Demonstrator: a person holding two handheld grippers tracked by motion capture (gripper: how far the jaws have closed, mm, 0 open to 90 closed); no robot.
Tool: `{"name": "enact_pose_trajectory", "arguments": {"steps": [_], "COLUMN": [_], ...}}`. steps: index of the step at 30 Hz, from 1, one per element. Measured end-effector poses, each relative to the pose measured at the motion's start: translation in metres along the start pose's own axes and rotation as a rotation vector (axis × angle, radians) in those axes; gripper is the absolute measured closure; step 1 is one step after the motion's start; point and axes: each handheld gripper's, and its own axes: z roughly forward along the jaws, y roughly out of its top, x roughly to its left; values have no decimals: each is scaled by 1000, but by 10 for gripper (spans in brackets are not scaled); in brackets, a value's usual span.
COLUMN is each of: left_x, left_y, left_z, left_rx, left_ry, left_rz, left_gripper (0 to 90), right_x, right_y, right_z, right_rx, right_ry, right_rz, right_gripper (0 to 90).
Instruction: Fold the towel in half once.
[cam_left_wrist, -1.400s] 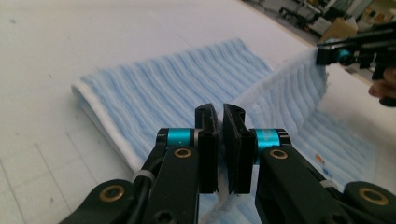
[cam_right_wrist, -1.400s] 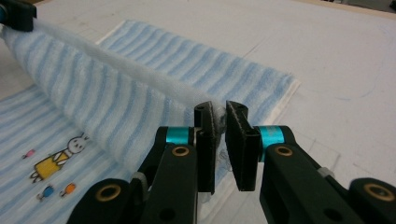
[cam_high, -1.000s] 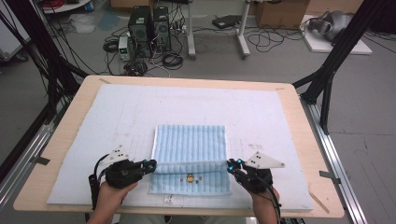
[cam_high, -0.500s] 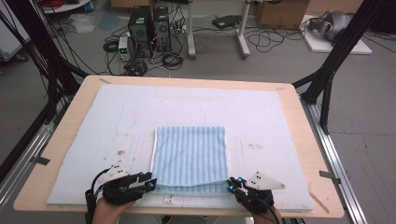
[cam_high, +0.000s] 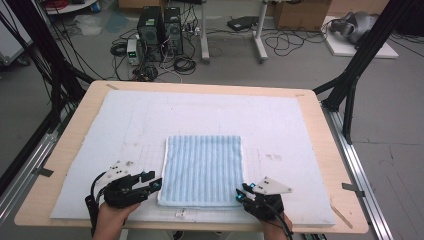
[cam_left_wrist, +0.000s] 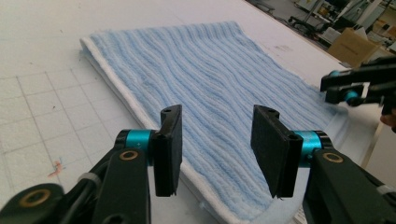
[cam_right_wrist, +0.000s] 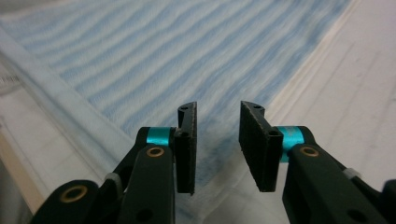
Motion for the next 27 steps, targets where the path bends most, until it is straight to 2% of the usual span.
{"name": "enact_pose_trajectory", "arguments": {"steps": [1, 3, 5, 6, 10, 12, 14, 17, 20, 22, 25, 27], "left_x": [-1, 0, 2, 3, 4, 5, 7, 9, 13, 17, 24, 28], "left_y": [-1, -3, -5, -5, 0, 4, 10, 18, 27, 34, 42, 46], "left_z": [0, 1, 3, 3, 5, 8, 13, 22, 31, 36, 45, 50], "left_rx": [8, 16, 18, 17, 11, 11, 17, 35, 41, 26, 26, 5], "left_ry": [4, 12, 16, 13, 8, 2, -2, -7, 2, 3, 0, -3], "left_rz": [8, 12, 1, -5, -3, -3, 5, 38, 58, 56, 46, 54], "left_gripper": [574, 575, 580, 581, 576, 563, 551, 621, 642, 658, 664, 671], "right_x": [2, 3, 6, 8, 8, 7, 3, -8, -21, -29, -39, -44], "right_y": [-2, -4, -7, -8, -10, -9, -6, 1, 11, 19, 29, 34], "right_z": [2, -2, -5, -7, -12, -13, -14, -15, -10, -6, 0, 4], "right_rx": [13, 16, 16, 20, 29, 37, 11, -85, -113, -123, -127, -125], "right_ry": [-3, 12, 10, 15, 21, 24, 37, 46, 22, 10, -6, -7], "right_rz": [-13, -11, -50, -45, -63, -72, -55, 17, 47, 59, 61, 64], "right_gripper": [702, 784, 838, 849, 840, 802, 714, 626, 612, 613, 623, 630]}}
